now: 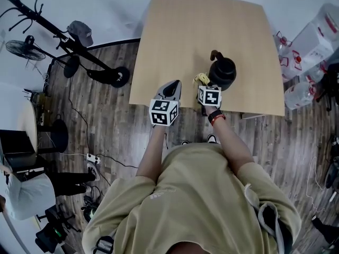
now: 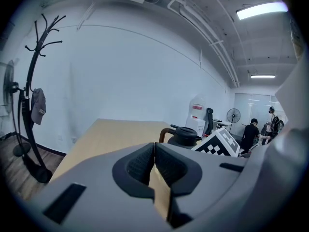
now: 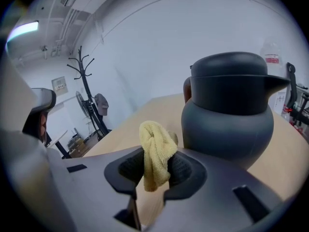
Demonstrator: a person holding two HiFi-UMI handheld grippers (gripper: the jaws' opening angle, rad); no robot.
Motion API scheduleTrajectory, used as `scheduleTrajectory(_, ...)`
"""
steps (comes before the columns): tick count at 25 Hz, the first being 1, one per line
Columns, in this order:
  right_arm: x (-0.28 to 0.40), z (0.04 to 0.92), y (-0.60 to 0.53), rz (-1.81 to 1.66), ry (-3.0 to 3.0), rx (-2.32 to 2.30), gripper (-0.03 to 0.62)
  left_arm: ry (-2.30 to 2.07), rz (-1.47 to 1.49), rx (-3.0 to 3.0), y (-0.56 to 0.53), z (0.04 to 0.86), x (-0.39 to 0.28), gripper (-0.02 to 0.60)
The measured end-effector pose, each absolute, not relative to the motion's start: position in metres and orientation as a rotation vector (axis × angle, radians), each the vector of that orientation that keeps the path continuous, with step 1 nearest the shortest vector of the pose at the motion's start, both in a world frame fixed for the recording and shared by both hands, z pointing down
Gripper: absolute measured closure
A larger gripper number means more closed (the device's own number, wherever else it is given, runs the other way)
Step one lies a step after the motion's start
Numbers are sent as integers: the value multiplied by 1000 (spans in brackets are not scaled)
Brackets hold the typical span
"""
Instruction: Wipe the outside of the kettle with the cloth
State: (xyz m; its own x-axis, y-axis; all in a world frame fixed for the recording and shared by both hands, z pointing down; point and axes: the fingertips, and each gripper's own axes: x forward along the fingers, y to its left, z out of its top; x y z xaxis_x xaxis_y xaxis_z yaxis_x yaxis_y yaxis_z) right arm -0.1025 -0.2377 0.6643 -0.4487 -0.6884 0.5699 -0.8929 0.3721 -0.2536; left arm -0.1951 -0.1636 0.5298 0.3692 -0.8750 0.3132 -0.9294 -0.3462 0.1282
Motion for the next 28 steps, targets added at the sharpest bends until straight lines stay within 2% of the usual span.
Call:
scheduleTrajectory(13,-78,667,-242,1121,-2140,1641,482,-1615,258,2292,-161,536,-206,557)
scheduleTrajectory(28,-55,669,-222,1237,-2194,1625,482,-1543,280,2322,-155,547,-169,557)
